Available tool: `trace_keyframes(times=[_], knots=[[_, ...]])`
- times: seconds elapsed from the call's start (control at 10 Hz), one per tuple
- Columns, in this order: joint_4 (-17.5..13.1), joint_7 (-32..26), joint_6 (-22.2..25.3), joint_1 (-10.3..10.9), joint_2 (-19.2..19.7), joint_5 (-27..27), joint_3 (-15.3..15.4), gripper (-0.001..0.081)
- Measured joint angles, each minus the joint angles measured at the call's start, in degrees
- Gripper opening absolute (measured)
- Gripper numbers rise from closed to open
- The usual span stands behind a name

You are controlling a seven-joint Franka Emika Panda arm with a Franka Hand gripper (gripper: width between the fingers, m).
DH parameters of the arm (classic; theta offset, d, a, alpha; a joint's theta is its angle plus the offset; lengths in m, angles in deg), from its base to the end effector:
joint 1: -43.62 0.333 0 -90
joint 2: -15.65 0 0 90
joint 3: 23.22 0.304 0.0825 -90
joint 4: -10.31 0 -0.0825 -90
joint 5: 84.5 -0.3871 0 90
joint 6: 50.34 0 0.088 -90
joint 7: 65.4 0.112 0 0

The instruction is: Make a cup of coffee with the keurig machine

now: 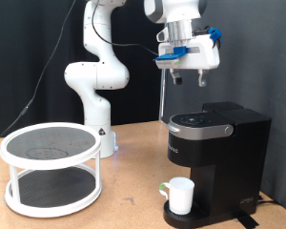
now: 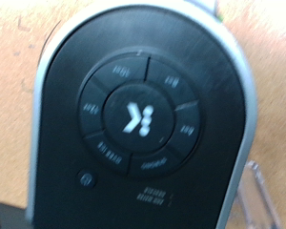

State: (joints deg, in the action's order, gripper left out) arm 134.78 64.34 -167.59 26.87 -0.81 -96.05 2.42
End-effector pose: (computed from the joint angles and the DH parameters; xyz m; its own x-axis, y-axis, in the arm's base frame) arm 0.4872 0.1005 0.4954 -0.5771 -0.8049 -0.1382 -0.8062 0.5885 -0.0612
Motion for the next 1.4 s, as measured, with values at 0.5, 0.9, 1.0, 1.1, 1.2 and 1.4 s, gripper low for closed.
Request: trace_keyframes(times=[0.5, 0.9, 1.0, 1.1, 1.2, 1.4], knots=[[-0.5, 1.4, -4.2, -0.6, 3.1, 0.6, -0.1, 0.0734], [-0.6, 1.4, -8.1, -0.7, 4.7, 1.6, 0.0, 0.0734], [-0.6, 1.5, -8.7, -0.7, 4.8, 2.4, 0.0, 0.0734], [-0.6, 1.6, -9.2, -0.7, 5.0, 2.7, 0.0, 0.0734], [-0.6, 1.8, -9.7, -0.7, 5.4, 2.9, 0.0, 0.0734], [-0.5, 2.6, -13.0, -0.7, 6.5, 3.8, 0.0, 0.0607]])
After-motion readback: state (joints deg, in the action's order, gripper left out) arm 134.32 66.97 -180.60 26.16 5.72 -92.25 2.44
